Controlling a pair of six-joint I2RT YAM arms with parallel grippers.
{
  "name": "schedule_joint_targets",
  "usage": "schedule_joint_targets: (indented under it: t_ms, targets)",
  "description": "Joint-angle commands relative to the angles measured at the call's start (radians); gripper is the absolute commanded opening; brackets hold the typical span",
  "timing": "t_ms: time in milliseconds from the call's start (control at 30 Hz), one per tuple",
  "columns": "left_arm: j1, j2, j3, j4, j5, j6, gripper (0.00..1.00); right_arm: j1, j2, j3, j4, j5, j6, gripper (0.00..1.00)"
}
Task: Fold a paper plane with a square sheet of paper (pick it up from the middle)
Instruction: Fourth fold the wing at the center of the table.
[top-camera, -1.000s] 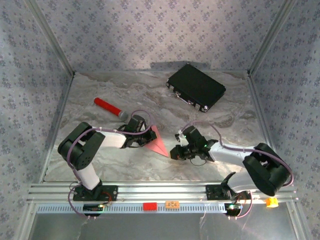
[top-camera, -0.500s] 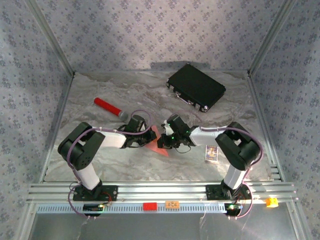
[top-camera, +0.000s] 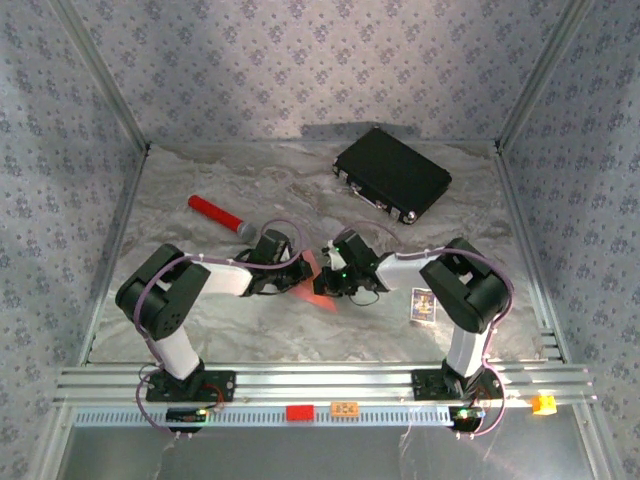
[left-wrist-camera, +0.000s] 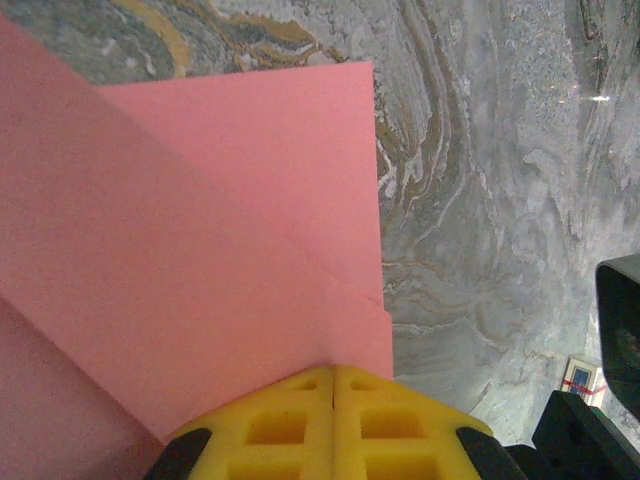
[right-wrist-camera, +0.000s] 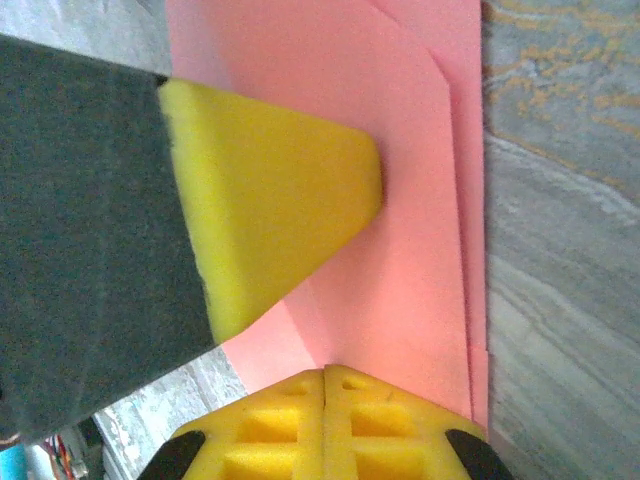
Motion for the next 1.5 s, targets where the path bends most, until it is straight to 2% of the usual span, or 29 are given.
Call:
schedule_joint_targets:
  t_ms: [0,233,533,767,967,1133,1467]
  targets:
    - [0.004,0.035,-0.016,-0.097,-0.049,0.033,0.03,-0.003,0.003,-0.090,-0.017,-0.012,0.047,0.05]
    - [0.006,0.038,-0.016,-0.104,-0.052,0.036,0.03,-0.008,-0.077,-0.088,-0.116,0.018,0.006,0.05]
    - [0.009,0.035,-0.018,-0.110,-0.049,0.038,0.03,-0.010,-0.170,-0.207,-0.128,0.026,0.011,0.05]
    - [0.008,0.032,-0.019,-0.104,-0.043,0.038,0.03,-0.022,-0.256,-0.177,-0.118,0.016,0.012,0.05]
    - [0.009,0.032,-0.021,-0.103,-0.042,0.038,0.02,-0.030,-0.182,-0.105,-0.032,-0.004,0.044,0.06]
    - [0.009,0.033,-0.026,-0.097,-0.043,0.035,0.03,-0.030,-0.088,-0.060,-0.026,-0.016,0.047,0.06]
    - [0.011,-0.012,0.024,-0.113,-0.005,0.065,0.07,-0.028,-0.075,-0.181,-0.047,0.052,0.068,0.01]
